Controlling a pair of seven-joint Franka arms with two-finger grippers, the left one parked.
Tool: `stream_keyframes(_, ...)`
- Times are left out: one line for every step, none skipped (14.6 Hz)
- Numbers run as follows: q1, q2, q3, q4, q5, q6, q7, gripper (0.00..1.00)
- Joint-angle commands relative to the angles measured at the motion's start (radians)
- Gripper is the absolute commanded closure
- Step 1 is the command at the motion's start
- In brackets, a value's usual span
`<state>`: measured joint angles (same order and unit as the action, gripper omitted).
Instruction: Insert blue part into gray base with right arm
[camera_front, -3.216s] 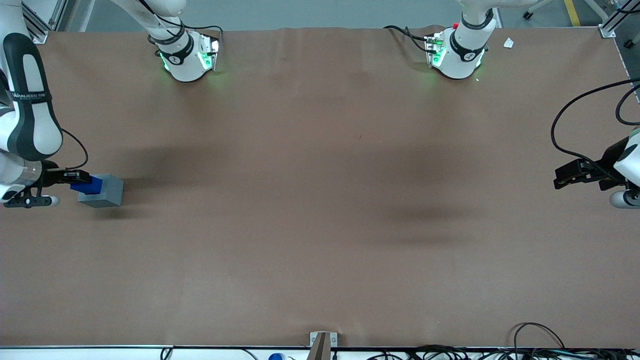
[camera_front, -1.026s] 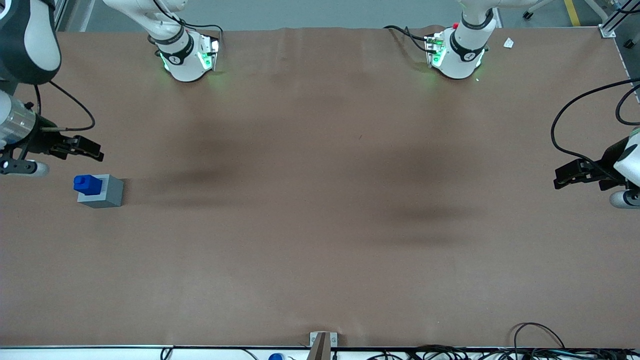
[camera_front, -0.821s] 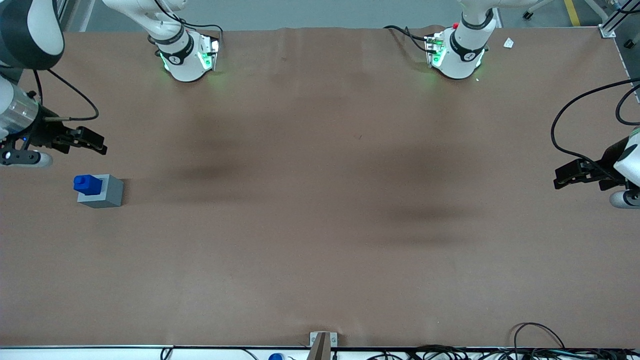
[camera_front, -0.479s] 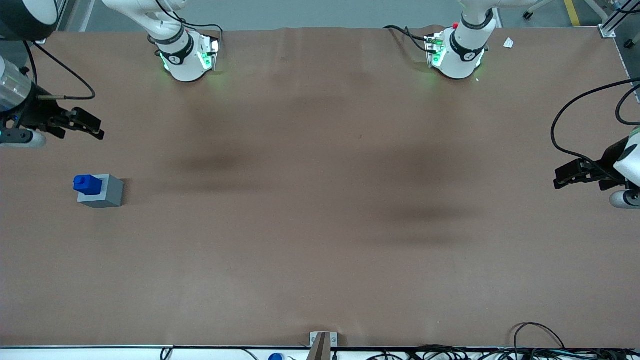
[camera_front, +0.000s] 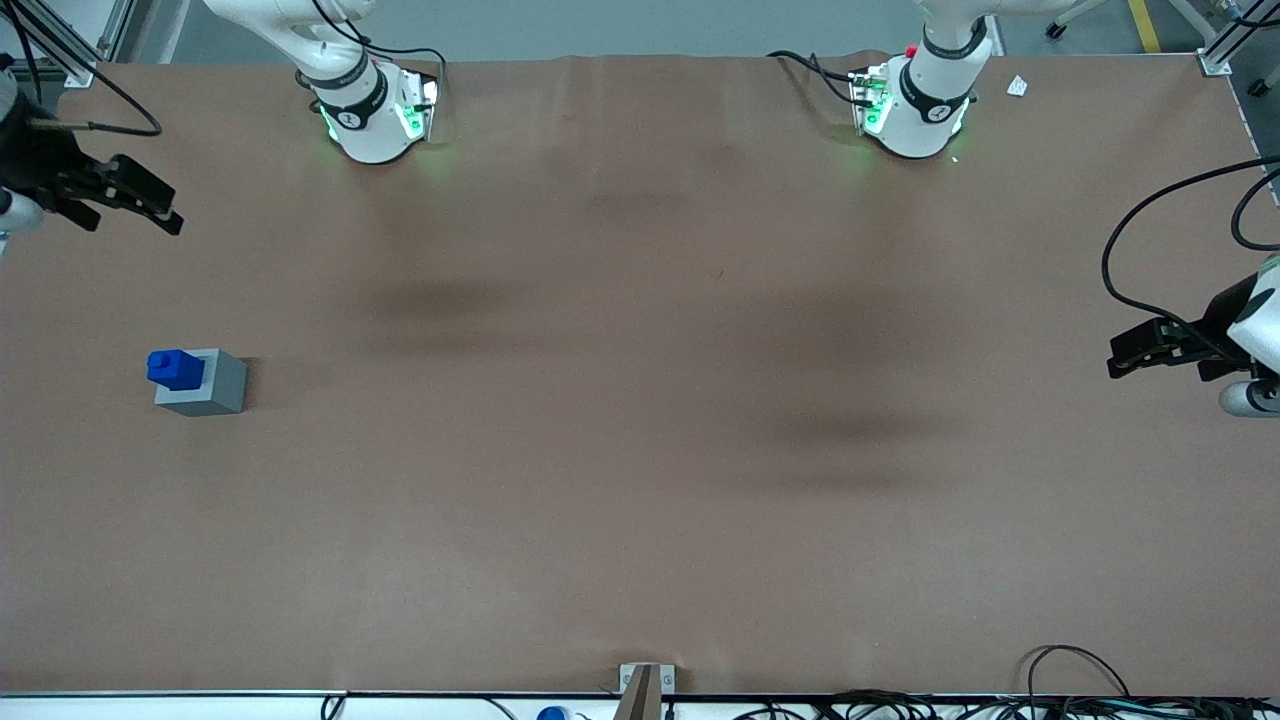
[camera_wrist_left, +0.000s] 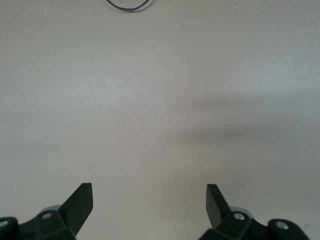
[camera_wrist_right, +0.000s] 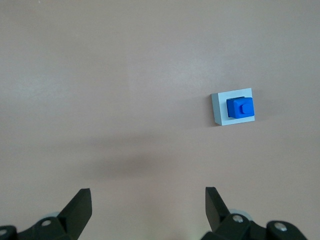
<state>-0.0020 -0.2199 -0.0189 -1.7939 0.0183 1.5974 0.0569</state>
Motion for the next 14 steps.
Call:
stream_keyframes(0.013, 0.007, -0.001, 0.025, 0.006, -0.022, 0.009, 0.0)
stream_keyframes(0.013, 0.017, -0.001, 0.034, 0.006, -0.022, 0.008, 0.0)
stream_keyframes(0.013, 0.031, -0.001, 0.05, 0.006, -0.023, 0.009, 0.0)
stream_keyframes(0.013, 0.049, -0.001, 0.065, 0.006, -0.024, 0.009, 0.0)
stream_keyframes(0.013, 0.066, -0.003, 0.077, 0.006, -0.024, 0.009, 0.0)
stream_keyframes(0.011, 0.079, -0.003, 0.086, 0.006, -0.022, 0.009, 0.0)
stream_keyframes(0.011, 0.085, -0.003, 0.093, 0.005, -0.02, 0.008, 0.0)
stream_keyframes(0.011, 0.096, -0.003, 0.105, 0.005, -0.02, 0.008, 0.0)
stream_keyframes(0.011, 0.111, -0.003, 0.123, 0.005, -0.022, 0.006, 0.0)
stream_keyframes(0.011, 0.125, -0.003, 0.139, 0.005, -0.023, 0.005, 0.0)
stream_keyframes(0.011, 0.132, -0.003, 0.143, 0.006, -0.022, 0.004, 0.0)
stream_keyframes(0.01, 0.134, -0.003, 0.146, 0.006, -0.022, 0.004, 0.0)
stream_keyframes(0.01, 0.137, -0.003, 0.152, 0.006, -0.022, 0.003, 0.0)
stream_keyframes(0.011, 0.143, -0.003, 0.156, 0.006, -0.022, 0.003, 0.0)
